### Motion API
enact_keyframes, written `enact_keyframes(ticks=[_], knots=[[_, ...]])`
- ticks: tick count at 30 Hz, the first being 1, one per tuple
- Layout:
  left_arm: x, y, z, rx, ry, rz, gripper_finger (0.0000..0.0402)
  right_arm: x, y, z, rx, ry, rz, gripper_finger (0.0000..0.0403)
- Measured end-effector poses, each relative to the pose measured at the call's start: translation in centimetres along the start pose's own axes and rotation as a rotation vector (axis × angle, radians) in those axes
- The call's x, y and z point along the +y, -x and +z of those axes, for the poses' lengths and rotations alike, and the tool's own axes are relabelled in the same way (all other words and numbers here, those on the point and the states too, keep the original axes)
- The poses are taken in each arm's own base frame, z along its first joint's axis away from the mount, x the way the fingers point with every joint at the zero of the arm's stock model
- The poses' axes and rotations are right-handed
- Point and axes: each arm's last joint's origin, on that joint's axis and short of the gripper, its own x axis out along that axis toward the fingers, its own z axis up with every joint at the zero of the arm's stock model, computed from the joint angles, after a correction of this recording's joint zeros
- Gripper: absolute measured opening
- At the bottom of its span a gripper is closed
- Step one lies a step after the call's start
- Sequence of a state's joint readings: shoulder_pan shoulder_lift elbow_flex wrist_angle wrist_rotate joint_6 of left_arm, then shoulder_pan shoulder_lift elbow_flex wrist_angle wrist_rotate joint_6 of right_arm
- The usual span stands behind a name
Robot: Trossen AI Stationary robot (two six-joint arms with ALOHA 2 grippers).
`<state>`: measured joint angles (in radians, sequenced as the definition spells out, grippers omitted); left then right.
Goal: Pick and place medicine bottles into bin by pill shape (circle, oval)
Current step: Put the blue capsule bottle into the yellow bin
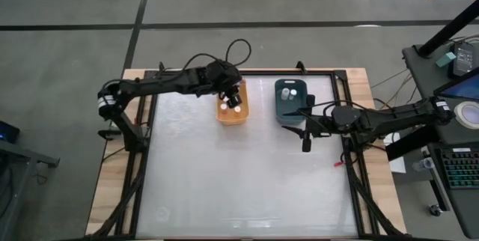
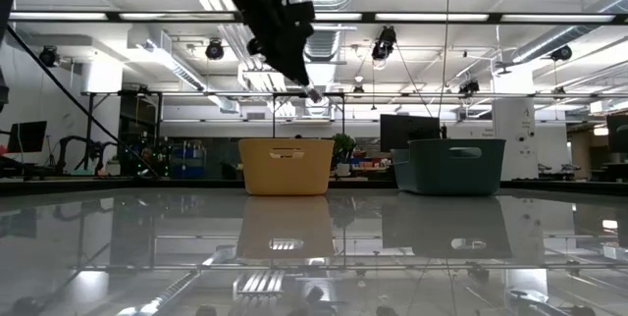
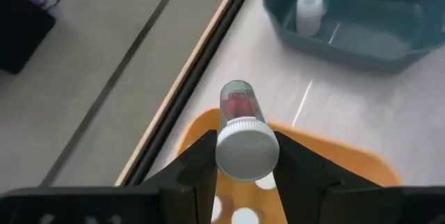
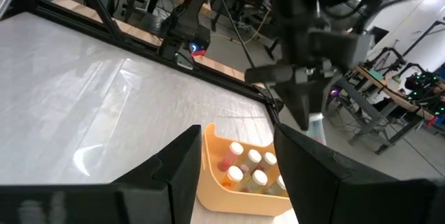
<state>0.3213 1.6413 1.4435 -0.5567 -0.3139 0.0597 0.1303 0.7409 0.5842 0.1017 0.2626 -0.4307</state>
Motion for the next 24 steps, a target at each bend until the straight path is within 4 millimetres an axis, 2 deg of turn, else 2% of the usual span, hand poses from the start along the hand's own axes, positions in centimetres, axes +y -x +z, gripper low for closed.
enact_keyframes(ticks=[4, 11, 18, 24], knots=[[-0.2, -1.2, -0.7, 0.051, -0.016, 0.003, 0.0106, 0.0, 0.0, 0.0, 0.0, 0.0, 0.001, 0.0173], [0.5, -3.1, -2.3, 0.198, -0.031, 0.019, 0.0106, 0.0, 0.0, 0.0, 0.001, 0.0, 0.0, 0.0173], [1.2, -3.7, -3.7, 0.326, -0.043, -0.018, 0.0106, 0.0, 0.0, 0.0, 0.001, 0.0, 0.0, 0.0173], [1.2, -3.8, -3.7, 0.324, -0.034, -0.06, 0.0106, 0.0, 0.0, 0.0, 0.001, 0.001, 0.0, 0.0173]])
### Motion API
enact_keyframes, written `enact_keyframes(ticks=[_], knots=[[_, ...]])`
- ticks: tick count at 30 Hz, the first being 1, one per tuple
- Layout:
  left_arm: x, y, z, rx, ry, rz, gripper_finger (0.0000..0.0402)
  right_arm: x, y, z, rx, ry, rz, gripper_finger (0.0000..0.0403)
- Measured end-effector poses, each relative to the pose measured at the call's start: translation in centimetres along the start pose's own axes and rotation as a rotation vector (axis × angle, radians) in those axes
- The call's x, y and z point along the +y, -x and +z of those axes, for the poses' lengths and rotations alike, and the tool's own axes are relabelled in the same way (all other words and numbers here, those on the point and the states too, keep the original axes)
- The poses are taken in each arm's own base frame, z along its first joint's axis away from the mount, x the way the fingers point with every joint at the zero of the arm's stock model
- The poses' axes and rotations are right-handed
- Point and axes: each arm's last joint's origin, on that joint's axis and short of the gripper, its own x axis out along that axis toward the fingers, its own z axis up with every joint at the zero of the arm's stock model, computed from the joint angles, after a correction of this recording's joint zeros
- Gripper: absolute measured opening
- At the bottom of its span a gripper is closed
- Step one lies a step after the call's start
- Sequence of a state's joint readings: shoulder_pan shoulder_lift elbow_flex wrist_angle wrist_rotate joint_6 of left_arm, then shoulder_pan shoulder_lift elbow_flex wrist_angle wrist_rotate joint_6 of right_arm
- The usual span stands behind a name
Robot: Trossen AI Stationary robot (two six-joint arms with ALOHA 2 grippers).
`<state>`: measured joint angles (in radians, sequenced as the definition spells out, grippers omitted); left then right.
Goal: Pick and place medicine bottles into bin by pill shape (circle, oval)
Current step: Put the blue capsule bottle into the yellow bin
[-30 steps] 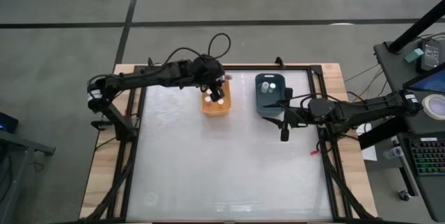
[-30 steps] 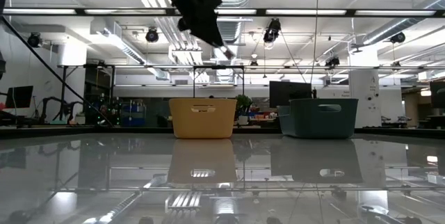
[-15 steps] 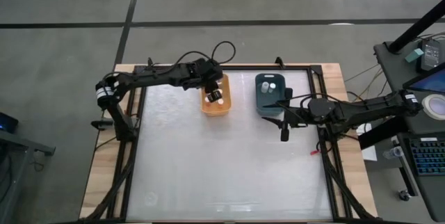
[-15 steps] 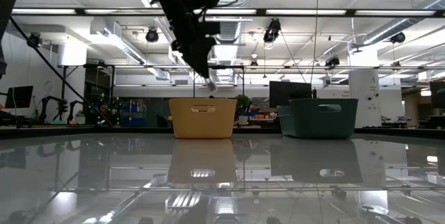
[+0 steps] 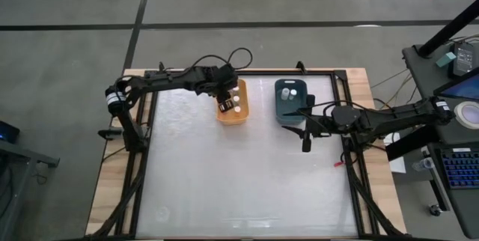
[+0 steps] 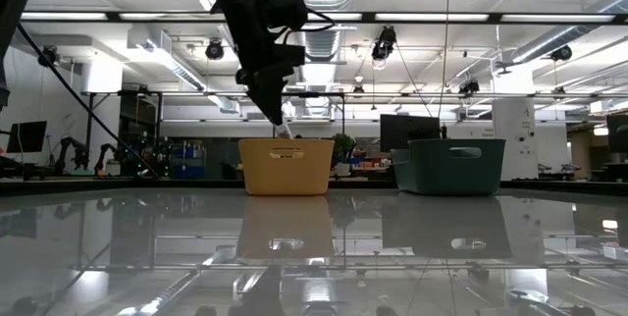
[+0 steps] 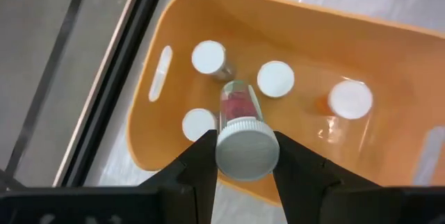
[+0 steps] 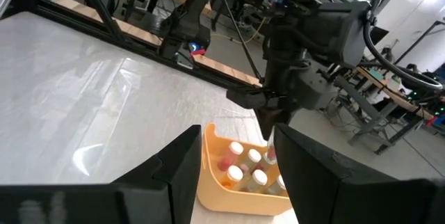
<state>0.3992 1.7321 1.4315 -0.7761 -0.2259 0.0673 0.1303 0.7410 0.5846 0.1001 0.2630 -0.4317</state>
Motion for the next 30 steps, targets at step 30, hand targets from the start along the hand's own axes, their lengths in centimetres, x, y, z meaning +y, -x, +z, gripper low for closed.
enact_keyframes(ticks=[30], knots=[[0.2, -3.4, -0.2, 0.076, -0.037, -0.011, 0.0106, 0.0, 0.0, 0.0, -0.001, 0.003, 0.0, 0.0173]])
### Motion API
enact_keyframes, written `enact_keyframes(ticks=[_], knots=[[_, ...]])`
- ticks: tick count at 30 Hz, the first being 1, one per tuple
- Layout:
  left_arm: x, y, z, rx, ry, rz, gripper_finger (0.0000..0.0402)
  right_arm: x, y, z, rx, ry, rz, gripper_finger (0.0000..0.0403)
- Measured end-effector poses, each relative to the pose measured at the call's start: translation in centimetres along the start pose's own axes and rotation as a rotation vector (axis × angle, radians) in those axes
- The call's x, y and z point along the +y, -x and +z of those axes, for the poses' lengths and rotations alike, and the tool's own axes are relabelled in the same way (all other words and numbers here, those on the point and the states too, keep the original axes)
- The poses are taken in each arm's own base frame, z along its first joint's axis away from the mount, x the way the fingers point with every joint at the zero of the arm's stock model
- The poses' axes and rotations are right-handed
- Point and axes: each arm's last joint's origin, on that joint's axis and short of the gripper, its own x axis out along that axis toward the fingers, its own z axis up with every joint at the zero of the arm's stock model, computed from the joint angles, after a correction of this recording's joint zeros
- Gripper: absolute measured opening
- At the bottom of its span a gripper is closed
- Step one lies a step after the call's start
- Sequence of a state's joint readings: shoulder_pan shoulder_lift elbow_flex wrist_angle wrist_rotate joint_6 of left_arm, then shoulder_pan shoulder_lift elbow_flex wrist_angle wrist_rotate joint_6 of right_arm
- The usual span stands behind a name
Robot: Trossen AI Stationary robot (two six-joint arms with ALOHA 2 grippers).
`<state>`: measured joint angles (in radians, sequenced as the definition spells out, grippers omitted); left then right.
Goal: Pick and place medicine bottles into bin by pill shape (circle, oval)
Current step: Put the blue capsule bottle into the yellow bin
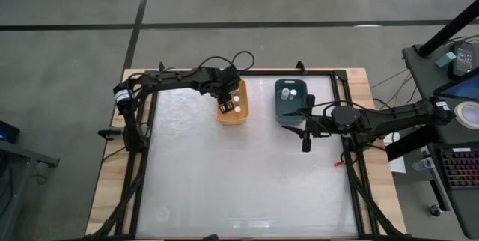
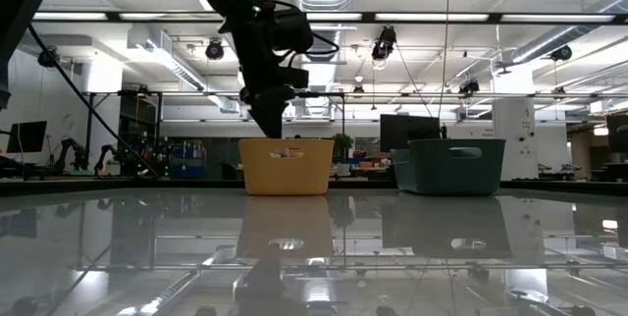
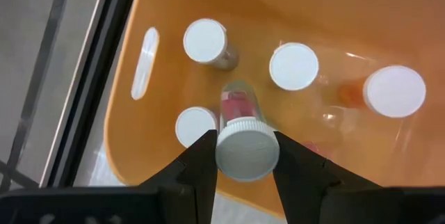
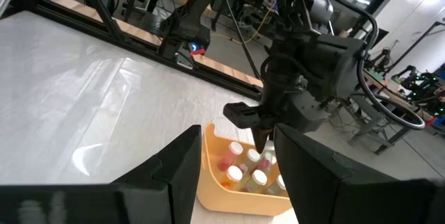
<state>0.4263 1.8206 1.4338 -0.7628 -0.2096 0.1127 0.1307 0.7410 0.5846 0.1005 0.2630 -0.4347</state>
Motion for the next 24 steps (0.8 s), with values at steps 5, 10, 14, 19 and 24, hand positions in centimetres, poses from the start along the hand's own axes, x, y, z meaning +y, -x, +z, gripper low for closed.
enact_keyframes(ticks=[5, 10, 14, 19, 24], knots=[[0.0, 0.0, 0.1, -0.012, 0.0, 0.001, 0.0106, 0.0, 0.0, 0.0, 0.0, 0.001, 0.0, 0.0173], [0.0, -0.1, 0.2, -0.02, 0.0, 0.002, 0.0106, 0.0, 0.0, 0.0, 0.0, 0.002, 0.0, 0.0173], [-0.1, -0.6, 0.2, -0.007, -0.003, 0.001, 0.0106, 0.0, 0.0, 0.0, 0.001, 0.002, 0.0, 0.0173], [-0.2, -1.1, 0.2, 0.005, -0.008, -0.001, 0.0106, 0.0, 0.0, 0.0, 0.001, 0.002, 0.0, 0.0173], [-0.2, -1.1, 0.2, -0.003, -0.006, 0.0, 0.0106, 0.0, 0.0, 0.0, 0.001, 0.002, 0.0, 0.0173]])
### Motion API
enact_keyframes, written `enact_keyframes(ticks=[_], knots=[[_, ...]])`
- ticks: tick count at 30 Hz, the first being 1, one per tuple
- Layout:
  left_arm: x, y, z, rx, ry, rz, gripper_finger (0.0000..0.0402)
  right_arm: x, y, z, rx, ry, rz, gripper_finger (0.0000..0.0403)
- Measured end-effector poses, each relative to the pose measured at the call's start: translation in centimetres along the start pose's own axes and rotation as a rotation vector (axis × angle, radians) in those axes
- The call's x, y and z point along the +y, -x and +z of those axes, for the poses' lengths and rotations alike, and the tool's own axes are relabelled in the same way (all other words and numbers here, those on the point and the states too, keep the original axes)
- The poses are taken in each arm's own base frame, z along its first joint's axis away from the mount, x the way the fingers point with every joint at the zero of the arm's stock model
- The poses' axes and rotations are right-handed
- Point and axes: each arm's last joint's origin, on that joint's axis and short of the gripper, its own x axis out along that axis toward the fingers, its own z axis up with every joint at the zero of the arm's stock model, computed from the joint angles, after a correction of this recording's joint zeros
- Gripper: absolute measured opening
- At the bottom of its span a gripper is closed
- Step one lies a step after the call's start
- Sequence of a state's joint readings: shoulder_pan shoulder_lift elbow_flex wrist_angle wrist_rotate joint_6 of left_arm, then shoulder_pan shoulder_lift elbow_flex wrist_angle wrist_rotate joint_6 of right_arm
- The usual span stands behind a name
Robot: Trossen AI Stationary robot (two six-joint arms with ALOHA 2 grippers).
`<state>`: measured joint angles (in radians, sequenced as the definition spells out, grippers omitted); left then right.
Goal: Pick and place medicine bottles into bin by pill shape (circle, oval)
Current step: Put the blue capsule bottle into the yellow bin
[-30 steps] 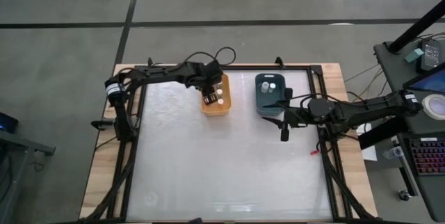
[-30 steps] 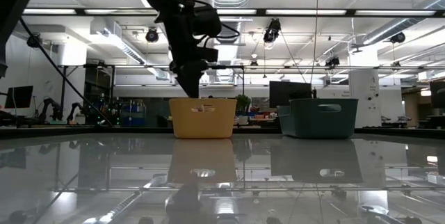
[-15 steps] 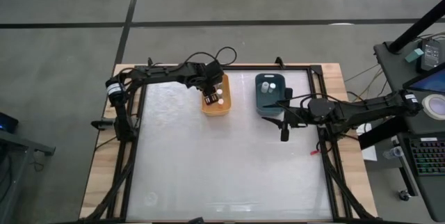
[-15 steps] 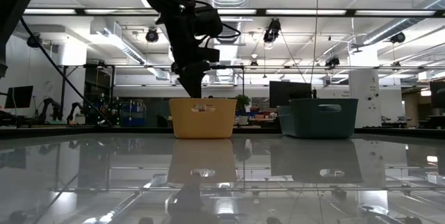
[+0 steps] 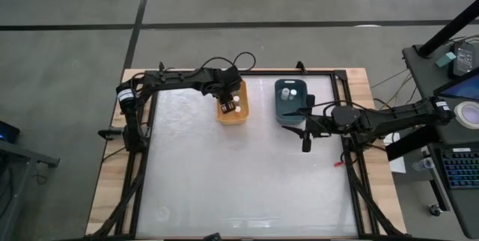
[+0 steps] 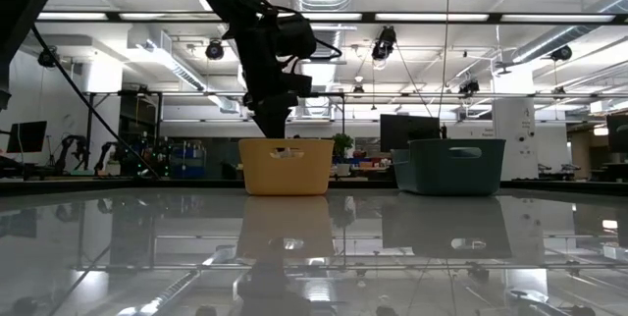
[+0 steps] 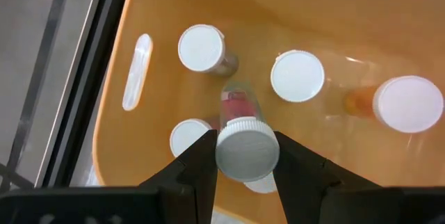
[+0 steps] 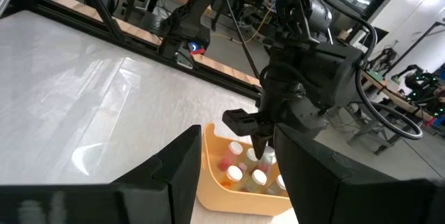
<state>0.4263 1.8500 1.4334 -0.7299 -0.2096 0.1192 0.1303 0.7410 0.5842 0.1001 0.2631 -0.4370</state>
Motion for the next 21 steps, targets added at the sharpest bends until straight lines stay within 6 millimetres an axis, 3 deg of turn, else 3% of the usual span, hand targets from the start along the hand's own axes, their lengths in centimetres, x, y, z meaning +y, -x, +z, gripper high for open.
enact_keyframes(ticks=[21], knots=[[0.02, 0.0, 0.14, -0.014, 0.011, 0.002, 0.0106, 0.01, 0.0, -0.02, 0.001, 0.0, 0.0, 0.0173]])
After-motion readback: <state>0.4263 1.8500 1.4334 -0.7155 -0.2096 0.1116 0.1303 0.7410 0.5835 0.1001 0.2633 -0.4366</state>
